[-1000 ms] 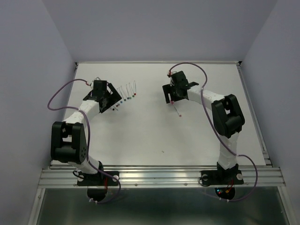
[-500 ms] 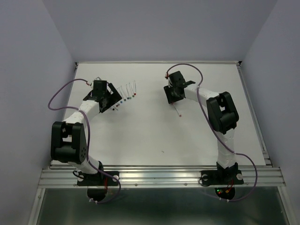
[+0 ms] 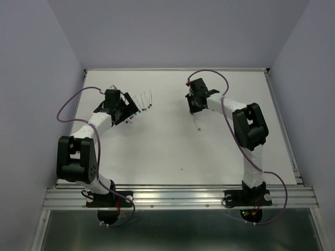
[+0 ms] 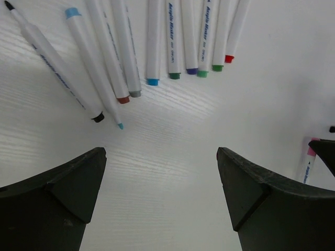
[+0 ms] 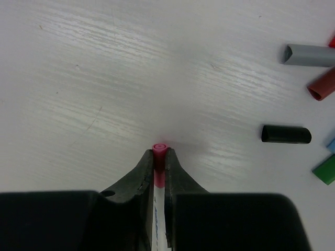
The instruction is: Open the pen caps
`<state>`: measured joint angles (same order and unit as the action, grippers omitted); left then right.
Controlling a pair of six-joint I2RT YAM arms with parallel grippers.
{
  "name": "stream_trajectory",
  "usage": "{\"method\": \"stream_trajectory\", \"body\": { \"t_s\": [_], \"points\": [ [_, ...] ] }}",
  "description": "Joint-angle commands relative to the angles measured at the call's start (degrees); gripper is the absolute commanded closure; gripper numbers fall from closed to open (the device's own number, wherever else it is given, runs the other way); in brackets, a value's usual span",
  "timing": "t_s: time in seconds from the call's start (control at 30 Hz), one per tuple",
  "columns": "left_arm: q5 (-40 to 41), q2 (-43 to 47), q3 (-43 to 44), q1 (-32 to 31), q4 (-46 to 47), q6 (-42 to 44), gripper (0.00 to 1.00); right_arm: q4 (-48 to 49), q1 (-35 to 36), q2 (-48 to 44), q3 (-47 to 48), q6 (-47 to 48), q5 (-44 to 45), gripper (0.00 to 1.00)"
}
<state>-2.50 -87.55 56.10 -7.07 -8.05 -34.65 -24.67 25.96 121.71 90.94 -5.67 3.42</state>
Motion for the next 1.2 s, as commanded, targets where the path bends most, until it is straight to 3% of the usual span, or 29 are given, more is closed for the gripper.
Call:
{"method": "stream_trajectory", "body": {
  "t_s": [0.0,0.13,0.23,0.43,0.63,0.8,1.0,1.17],
  "points": [
    [-6.7,4.2,-1.6,-2.5,6.5,5.4,0.01,3.5,0.4,-8.5,-0.1,-5.1,1.4,0.99],
    [-26.2,10.1,-7.8,-6.6,19.4,10.7,0.01,7.8,0.4,-14.6,-1.7,-9.8,-3.0,0.99],
    [-33.3,13.4,-10.9,-10.4,28.6,12.0,0.01,11.4,0.4,-19.0,-2.9,-11.9,-9.6,0.99],
    [-31.6,15.9,-10.0,-15.7,33.5,10.7,0.01,24.1,0.4,-27.5,-10.9,-19.8,-27.1,0.99],
    [-35.7,11.9,-9.0,-18.7,44.7,4.7,0.01,39.8,0.4,-32.8,-19.1,-28.9,-30.7,0.99],
    [-34.9,9.1,-6.8,-20.7,47.1,3.5,0.02,44.4,0.4,-34.3,-21.8,-32.6,-32.1,0.99],
    [-35.0,5.5,-4.2,-23.5,50.3,0.9,0.14,52.2,0.4,-35.1,-26.0,-37.5,-32.7,0.99],
    [-34.3,3.9,-3.6,-24.0,51.1,-0.4,0.44,55.0,0.4,-35.5,-27.1,-39.6,-32.6,0.99]
  ]
}}
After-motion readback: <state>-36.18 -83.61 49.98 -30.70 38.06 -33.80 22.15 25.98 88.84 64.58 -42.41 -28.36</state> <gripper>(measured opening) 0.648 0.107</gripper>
